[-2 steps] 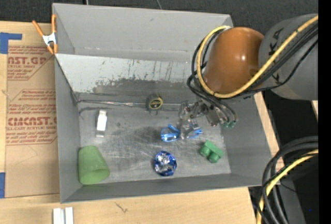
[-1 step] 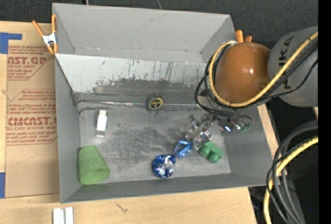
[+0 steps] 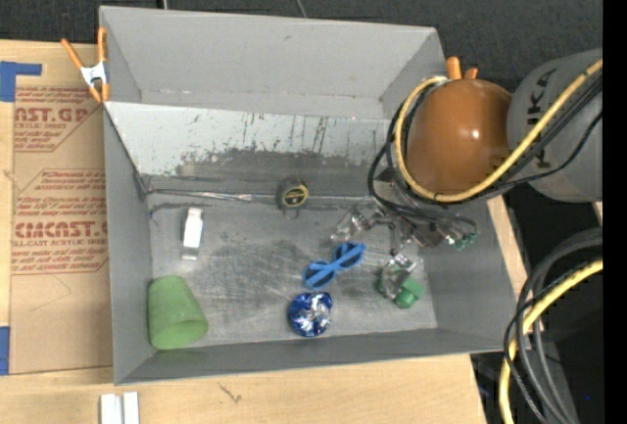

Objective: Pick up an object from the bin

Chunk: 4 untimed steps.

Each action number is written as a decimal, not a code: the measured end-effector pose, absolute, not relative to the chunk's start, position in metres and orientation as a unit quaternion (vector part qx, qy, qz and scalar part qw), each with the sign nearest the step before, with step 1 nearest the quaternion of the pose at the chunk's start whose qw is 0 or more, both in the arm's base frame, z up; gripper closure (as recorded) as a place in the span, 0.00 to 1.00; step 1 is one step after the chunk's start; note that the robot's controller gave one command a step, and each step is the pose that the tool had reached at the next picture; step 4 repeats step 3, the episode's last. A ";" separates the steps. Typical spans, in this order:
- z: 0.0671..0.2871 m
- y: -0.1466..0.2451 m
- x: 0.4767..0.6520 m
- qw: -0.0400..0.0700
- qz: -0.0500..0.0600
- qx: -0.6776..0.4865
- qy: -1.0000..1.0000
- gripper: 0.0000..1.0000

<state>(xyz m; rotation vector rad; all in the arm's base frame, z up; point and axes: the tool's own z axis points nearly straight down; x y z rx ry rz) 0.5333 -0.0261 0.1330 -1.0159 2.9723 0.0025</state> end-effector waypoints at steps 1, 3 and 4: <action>0.071 -0.020 0.546 0.005 0.000 -0.326 0.945 0.00; 0.259 -0.040 0.586 0.006 -0.002 -0.315 0.949 1.00; 0.259 -0.040 0.586 0.006 -0.002 -0.315 0.949 1.00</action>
Offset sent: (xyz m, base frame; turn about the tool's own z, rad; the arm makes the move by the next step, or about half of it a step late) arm 0.0099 0.0045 -0.0630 -0.0062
